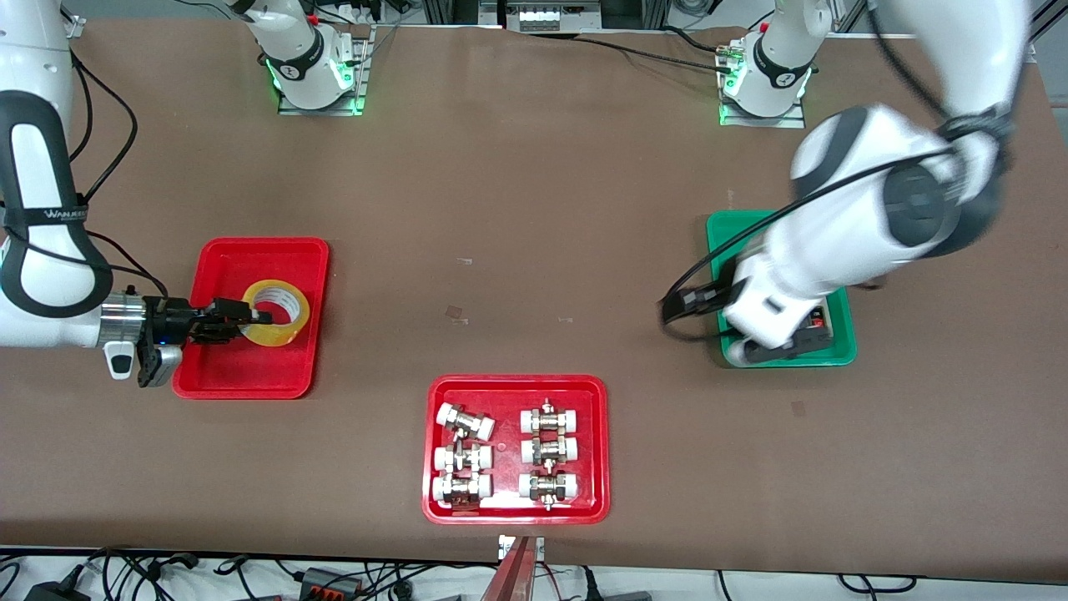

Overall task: Left arm passes tape to right arm into tray
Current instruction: 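Lower the tape into the empty red tray while the left gripper withdraws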

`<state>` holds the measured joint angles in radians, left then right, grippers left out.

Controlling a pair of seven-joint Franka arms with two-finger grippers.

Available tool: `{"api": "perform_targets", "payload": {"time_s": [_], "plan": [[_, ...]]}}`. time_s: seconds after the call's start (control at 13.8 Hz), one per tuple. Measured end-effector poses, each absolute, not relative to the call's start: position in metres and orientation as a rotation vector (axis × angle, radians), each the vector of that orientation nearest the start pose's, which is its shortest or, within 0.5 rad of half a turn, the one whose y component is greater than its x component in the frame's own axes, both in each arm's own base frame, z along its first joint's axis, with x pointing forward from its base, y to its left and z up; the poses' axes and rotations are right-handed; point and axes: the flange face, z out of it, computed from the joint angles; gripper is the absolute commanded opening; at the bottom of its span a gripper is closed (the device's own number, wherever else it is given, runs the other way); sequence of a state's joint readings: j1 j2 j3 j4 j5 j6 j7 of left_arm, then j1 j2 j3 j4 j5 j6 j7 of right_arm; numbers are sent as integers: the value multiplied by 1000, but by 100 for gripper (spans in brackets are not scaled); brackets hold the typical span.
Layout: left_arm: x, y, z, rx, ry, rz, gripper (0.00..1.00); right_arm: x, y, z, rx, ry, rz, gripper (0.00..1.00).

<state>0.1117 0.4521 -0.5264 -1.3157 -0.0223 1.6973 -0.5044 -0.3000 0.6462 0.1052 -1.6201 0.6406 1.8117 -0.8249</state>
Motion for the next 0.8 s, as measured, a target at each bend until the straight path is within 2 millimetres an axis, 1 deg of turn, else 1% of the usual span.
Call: {"api": "perform_targets", "payload": {"time_s": [0.07,0.14,0.22,0.29,0.36,0.51,0.65,0.72,0.8], "plan": [[639,-177,521,-3321,-111,239,100,639,-94,223,-2326,-390,88,27],[636,-141,533,-3307,-26,271,100,634,-101,211,-2319,-405,92,69],[633,-108,540,-3298,27,299,100,632,-105,204,-2317,-419,99,100],[630,-84,544,-3283,60,326,100,631,-106,200,-2325,-436,109,100],[628,-69,545,-3243,91,337,100,631,-105,200,-2339,-461,120,100],[627,-58,551,-3136,139,287,100,633,-105,203,-2397,-532,137,100],[626,-34,565,-3092,80,188,100,638,-104,209,-2463,-607,139,100],[619,-26,571,-3102,71,151,100,642,-103,214,-2498,-647,133,100],[606,-25,574,-3103,66,121,100,645,-100,221,-2532,-689,120,100]]}}
